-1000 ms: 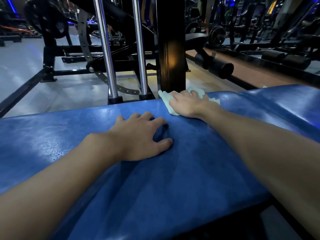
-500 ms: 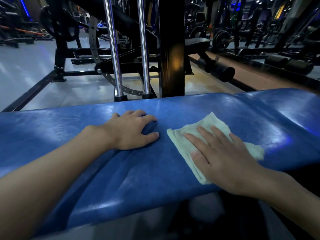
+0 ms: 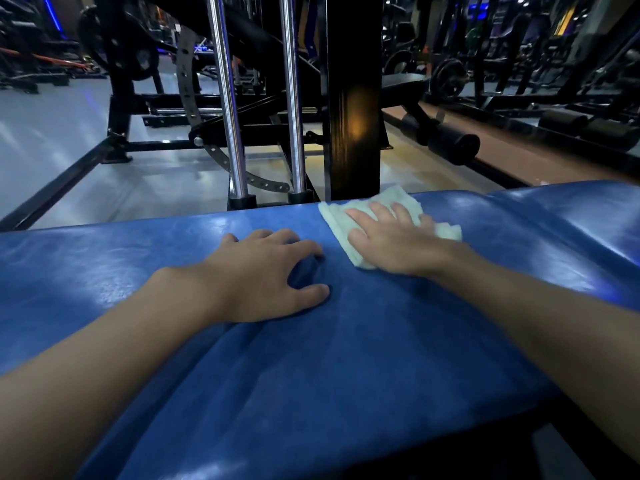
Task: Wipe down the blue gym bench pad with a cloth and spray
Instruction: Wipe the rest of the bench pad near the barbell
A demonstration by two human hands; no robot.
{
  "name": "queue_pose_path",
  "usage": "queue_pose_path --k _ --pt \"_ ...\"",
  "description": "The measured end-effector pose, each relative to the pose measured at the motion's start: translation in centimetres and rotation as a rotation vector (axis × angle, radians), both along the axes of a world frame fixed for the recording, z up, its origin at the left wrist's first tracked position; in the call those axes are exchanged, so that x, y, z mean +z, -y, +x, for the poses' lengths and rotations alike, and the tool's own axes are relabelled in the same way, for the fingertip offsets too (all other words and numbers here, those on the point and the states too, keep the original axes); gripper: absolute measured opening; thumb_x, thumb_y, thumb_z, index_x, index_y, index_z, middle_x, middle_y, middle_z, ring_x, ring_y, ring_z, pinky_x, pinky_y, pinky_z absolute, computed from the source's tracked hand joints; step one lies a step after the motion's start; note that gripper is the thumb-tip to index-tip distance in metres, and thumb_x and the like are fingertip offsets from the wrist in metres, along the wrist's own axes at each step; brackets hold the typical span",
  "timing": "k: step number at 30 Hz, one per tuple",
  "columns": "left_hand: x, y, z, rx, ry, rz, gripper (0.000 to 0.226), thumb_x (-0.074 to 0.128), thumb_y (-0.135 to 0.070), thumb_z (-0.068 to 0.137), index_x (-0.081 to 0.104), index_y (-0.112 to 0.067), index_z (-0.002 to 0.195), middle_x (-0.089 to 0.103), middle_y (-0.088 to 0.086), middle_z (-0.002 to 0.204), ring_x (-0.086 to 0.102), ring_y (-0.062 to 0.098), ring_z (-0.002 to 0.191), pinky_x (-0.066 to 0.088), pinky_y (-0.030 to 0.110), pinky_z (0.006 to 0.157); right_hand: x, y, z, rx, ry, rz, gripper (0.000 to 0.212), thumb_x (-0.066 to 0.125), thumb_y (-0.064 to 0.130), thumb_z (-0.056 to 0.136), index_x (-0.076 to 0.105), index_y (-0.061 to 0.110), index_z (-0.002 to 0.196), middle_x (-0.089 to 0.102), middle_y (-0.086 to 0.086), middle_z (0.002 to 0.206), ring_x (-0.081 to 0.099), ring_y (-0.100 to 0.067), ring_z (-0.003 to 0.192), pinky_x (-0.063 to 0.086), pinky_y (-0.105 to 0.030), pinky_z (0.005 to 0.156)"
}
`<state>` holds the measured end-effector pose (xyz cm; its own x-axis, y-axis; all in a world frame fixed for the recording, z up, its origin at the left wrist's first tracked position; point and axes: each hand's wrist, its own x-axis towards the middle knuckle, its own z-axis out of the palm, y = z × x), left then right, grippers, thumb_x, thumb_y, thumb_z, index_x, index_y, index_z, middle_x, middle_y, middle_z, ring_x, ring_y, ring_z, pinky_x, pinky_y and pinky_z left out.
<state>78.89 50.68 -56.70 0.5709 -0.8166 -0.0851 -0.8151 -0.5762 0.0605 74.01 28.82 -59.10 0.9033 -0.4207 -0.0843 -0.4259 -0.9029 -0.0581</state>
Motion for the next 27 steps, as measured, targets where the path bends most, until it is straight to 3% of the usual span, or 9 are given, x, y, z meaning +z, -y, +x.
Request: queue_pose_path --k 7,11,16,21,24,27 --pt "0.3 0.1 0.1 0.000 -0.002 0.018 0.061 0.034 -0.080 0.082 0.033 -0.052 0.136 0.039 -0.019 0.141 0.037 0.014 0.130 0.034 0.049 0.103 1.2 1.4 5.4 -0.019 0.012 0.057 0.059 0.015 0.049 0.093 0.019 0.043 0.151 0.026 -0.004 0.158 0.018 -0.031 0.145 0.006 -0.066 0.111" --pt "0.4 0.3 0.1 0.001 -0.006 0.025 0.059 0.035 -0.080 0.081 0.034 -0.053 0.133 0.042 -0.019 0.136 0.039 0.015 0.125 0.036 0.049 0.100 0.6 0.9 4.0 -0.026 0.017 0.031 0.059 0.012 0.048 0.094 0.010 0.045 0.153 0.013 0.000 0.165 0.006 -0.030 0.150 0.001 -0.062 0.114" --pt "0.7 0.4 -0.1 0.013 -0.015 0.021 0.055 0.040 -0.079 0.082 0.037 -0.053 0.130 0.043 -0.016 0.133 0.039 0.018 0.127 0.034 0.053 0.103 0.0 -0.9 -1.6 0.009 0.000 0.007 0.057 0.010 0.049 0.097 0.003 0.047 0.154 -0.003 0.005 0.167 -0.005 -0.028 0.152 -0.003 -0.061 0.116" --pt "1.1 0.5 -0.3 0.033 -0.040 0.028 0.052 0.044 -0.077 0.084 0.041 -0.051 0.128 0.043 -0.015 0.135 0.039 0.020 0.127 0.034 0.054 0.103 -0.2 -3.9 -9.3 0.055 0.024 0.008 0.056 0.006 0.056 0.096 0.001 0.050 0.151 -0.001 0.007 0.166 -0.004 -0.026 0.151 0.000 -0.056 0.118" --pt "1.1 0.4 -0.5 0.047 -0.042 0.027 0.053 0.044 -0.075 0.085 0.040 -0.050 0.132 0.041 -0.014 0.138 0.039 0.020 0.128 0.033 0.054 0.104 0.0 -6.1 -13.9 0.091 0.066 -0.061 0.078 -0.011 0.059 0.077 0.005 0.048 0.153 0.006 0.005 0.166 0.002 -0.025 0.152 0.007 -0.056 0.117" --pt "1.2 0.3 -0.6 0.055 -0.041 0.024 0.054 0.044 -0.072 0.088 0.039 -0.048 0.136 0.041 -0.013 0.142 0.039 0.021 0.129 0.033 0.053 0.105 0.2 -7.2 -16.4 0.114 0.067 -0.102 0.081 -0.011 0.057 0.076 0.010 0.046 0.154 0.012 0.003 0.166 0.006 -0.027 0.152 0.010 -0.056 0.117"
